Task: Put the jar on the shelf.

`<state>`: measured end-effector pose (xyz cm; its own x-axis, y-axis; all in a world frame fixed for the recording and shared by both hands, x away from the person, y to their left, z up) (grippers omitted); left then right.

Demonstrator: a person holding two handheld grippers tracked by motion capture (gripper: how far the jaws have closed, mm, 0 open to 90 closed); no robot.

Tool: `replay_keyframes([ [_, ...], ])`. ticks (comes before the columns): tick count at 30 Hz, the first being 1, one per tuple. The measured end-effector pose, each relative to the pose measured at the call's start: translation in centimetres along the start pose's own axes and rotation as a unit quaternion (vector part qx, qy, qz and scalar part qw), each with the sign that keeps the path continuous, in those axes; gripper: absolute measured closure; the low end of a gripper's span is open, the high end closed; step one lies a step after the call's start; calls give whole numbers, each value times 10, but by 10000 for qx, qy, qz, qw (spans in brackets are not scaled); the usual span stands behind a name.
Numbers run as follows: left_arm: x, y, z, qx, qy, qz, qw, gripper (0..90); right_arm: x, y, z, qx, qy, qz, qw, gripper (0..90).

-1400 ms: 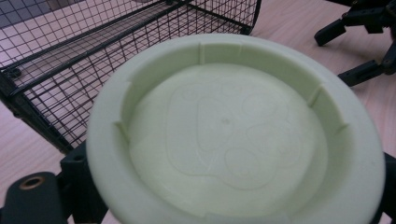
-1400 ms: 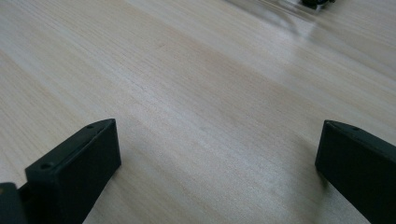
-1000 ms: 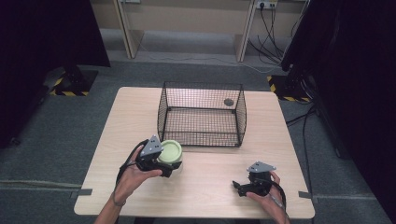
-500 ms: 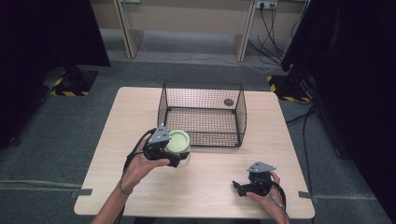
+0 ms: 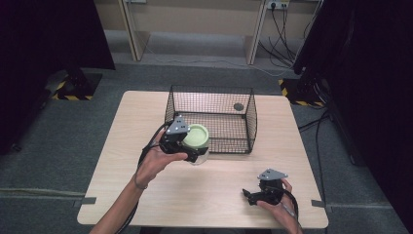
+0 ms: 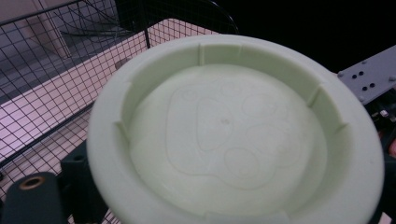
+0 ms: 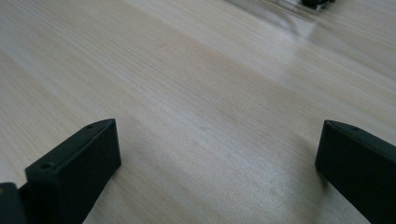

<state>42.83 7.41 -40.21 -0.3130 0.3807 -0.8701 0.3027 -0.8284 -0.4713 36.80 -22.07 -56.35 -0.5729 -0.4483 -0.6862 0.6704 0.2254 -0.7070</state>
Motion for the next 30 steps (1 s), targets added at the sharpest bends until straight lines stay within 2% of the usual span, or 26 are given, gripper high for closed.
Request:
replay_keyframes([
  [13, -25, -1, -8, -8, -28, 18, 10000, 112, 0, 0, 0, 1, 2, -1, 10000, 2],
  [22, -47, 7, -20, -140, -75, -2, 9999, 112, 0, 0, 0, 1, -1, -6, 10000, 2],
  [30, -60, 15, -35, -229, -177, -7, 9996, 112, 0, 0, 0, 1, -2, 2, 10000, 2],
])
Point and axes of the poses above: each handheld gripper's, and its own axes: y roughly forward along the jaws, x roughly out of its underside, z roughly to its right, the point moved 4 cm from there along y, roughly forward along the jaws, and after that the axes turned 13 degrees about x, right-handed, at the moved point
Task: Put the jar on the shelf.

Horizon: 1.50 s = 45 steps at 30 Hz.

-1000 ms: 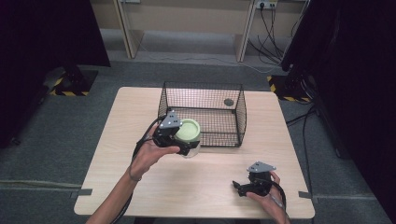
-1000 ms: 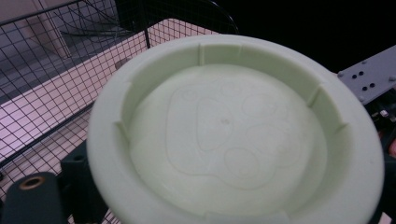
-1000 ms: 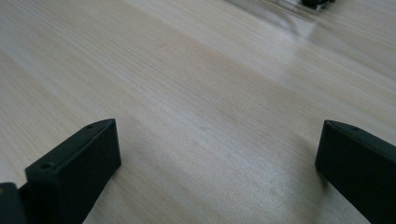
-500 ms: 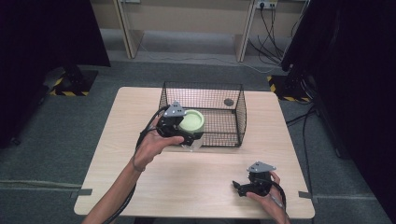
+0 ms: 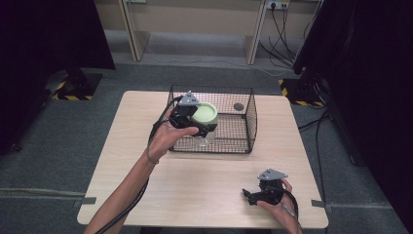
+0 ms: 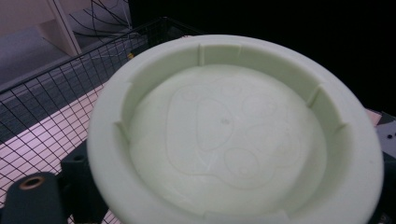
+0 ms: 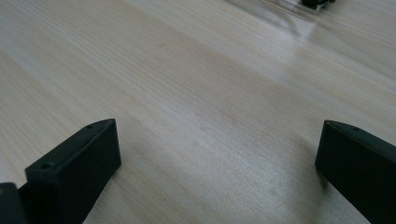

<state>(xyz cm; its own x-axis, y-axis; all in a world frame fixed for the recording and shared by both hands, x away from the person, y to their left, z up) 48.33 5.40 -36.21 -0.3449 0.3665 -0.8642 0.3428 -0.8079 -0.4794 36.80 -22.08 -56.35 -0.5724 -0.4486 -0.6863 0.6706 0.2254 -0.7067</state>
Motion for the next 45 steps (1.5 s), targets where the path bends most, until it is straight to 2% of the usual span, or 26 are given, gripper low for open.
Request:
replay_keyframes([
  [13, -15, 16, -24, -128, -102, 60, 9998, 112, 0, 0, 0, 0, 1, -1, 10000, 2],
  [20, -15, 27, -37, -210, -192, 69, 9996, 112, 0, 0, 0, 0, 0, -1, 10000, 2],
  [28, -16, 40, -53, -159, -274, 162, 9994, 112, 0, 0, 0, 0, 1, -1, 10000, 2],
  [45, -8, 68, -80, -214, -438, 46, 9988, 112, 0, 0, 0, 0, 2, 0, 10000, 2],
])
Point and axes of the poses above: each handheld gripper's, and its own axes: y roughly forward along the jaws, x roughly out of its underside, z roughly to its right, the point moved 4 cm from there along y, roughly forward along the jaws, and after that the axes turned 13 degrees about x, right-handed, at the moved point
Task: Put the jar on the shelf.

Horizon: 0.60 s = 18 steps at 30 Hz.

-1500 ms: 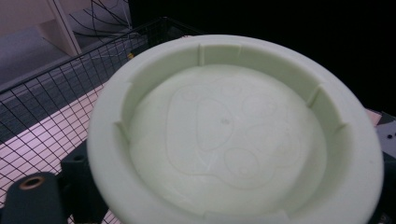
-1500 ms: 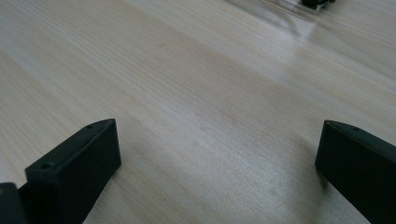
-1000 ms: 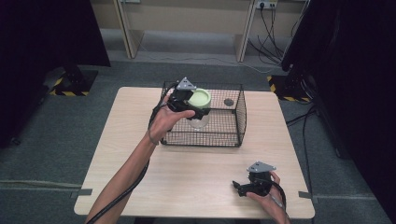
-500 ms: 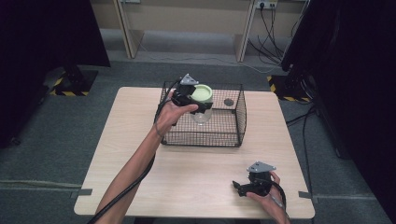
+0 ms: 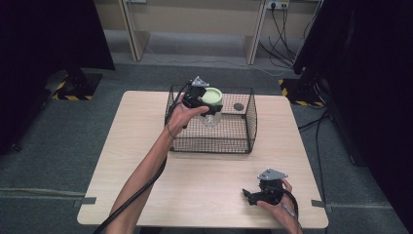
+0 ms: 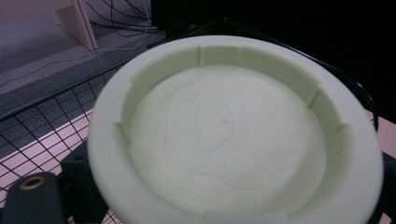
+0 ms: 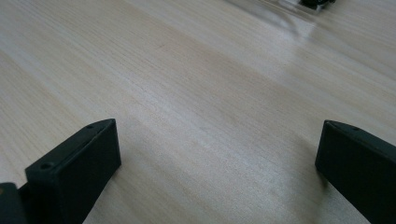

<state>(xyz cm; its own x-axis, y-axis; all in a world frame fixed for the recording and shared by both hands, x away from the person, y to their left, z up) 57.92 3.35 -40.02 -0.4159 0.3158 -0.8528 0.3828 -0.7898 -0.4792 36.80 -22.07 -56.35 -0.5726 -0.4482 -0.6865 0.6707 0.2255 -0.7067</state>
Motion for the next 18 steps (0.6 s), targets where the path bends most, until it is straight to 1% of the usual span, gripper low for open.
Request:
replay_keyframes([
  [2, 3, 4, -3, 6, -55, 2, 10000, 112, 0, 0, 0, 0, 6, -1, 10000, 2],
  [7, 9, 14, -10, -39, -57, -67, 10000, 112, 0, 0, 0, 1, 0, 0, 10000, 2],
  [10, 11, 19, -12, -67, -22, -94, 9999, 112, 0, 0, 0, 1, -3, 0, 10000, 2],
  [15, 16, 28, -17, -94, -80, -118, 9999, 112, 0, 0, 0, 1, -6, 1, 10000, 2],
  [18, 20, 32, -20, -136, -64, -118, 9998, 112, 0, 0, 0, 0, -4, -1, 10000, 2],
])
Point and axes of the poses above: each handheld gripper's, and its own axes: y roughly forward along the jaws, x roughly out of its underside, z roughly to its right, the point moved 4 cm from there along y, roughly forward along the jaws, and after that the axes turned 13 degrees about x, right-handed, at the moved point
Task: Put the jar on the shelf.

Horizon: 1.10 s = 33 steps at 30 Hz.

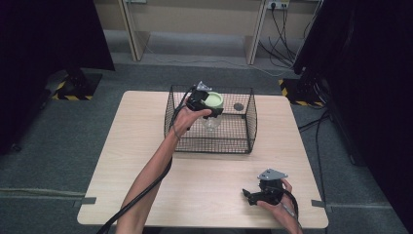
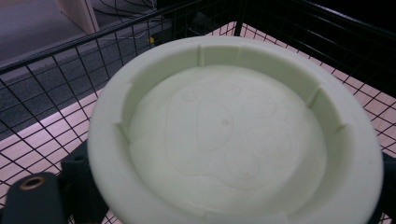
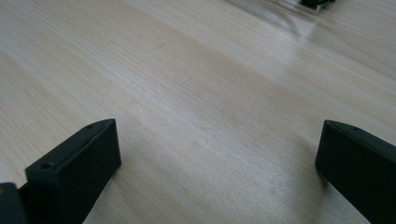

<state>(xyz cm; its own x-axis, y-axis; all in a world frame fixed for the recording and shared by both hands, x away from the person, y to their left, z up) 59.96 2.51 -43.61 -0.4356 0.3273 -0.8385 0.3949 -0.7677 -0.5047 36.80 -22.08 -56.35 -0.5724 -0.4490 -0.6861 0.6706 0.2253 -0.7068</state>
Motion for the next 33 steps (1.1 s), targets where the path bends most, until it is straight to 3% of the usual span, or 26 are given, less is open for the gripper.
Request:
replay_keyframes([
  [23, 22, 24, -11, -74, 26, -115, 9999, 112, 0, 0, 0, 0, 6, 2, 10000, 2],
  [33, 29, 24, -13, -74, 106, -89, 9999, 110, 0, 0, 0, 0, 7, 1, 10000, 2],
])
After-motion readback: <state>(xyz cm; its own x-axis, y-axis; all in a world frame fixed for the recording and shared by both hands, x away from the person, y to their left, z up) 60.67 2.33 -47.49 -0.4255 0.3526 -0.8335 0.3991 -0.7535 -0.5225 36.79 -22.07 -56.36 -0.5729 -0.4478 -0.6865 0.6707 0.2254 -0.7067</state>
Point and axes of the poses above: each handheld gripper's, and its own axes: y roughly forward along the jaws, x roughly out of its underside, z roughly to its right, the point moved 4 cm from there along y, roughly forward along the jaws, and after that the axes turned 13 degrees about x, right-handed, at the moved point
